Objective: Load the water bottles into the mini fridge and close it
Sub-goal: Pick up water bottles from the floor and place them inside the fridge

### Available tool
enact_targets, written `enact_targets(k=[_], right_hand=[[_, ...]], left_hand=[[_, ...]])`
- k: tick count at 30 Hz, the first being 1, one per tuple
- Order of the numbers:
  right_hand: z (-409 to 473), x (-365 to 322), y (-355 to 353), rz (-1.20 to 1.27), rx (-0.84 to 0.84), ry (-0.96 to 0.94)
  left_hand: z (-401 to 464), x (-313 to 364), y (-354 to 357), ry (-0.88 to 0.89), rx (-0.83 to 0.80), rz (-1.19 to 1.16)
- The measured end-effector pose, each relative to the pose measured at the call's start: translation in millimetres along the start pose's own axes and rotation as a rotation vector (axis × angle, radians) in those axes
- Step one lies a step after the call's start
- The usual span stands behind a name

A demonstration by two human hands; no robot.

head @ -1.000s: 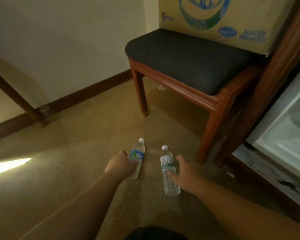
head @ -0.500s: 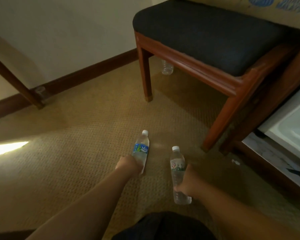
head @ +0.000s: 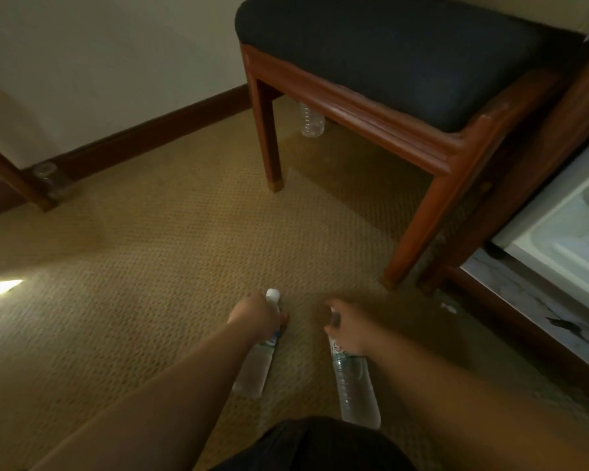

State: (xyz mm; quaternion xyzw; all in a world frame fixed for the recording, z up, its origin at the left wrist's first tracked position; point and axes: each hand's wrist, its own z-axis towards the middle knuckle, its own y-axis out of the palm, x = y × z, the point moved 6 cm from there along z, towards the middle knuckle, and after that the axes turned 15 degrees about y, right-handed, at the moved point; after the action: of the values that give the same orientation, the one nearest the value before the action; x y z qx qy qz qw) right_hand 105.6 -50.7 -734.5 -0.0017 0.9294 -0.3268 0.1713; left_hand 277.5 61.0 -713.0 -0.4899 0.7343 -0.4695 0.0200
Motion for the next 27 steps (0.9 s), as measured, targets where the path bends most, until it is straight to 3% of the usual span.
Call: enact_targets(k=[6, 12, 20, 27], right_hand=[[-32.8, 36.4, -45.7, 0.347, -0.047, 0.078], [-94.0, 67.6, -93.1, 0.297, 0.022, 0.011], [-185.8, 89.1, -143.0, -0.045, 0.312, -0.12], [-260.9, 123.8, -253.7, 0.13, 0.643, -0.058]], left_hand=[[-6.7, 31.1, -11.5, 0.128, 0.026, 0.079], [-38.6, 93.0, -35.2, 0.417, -0.019, 0.104], [-103.0, 207.9, -64.2, 0.811, -0.044, 0.252], [-163.2, 310.5, -91.1, 1.125, -0.011, 0.199]])
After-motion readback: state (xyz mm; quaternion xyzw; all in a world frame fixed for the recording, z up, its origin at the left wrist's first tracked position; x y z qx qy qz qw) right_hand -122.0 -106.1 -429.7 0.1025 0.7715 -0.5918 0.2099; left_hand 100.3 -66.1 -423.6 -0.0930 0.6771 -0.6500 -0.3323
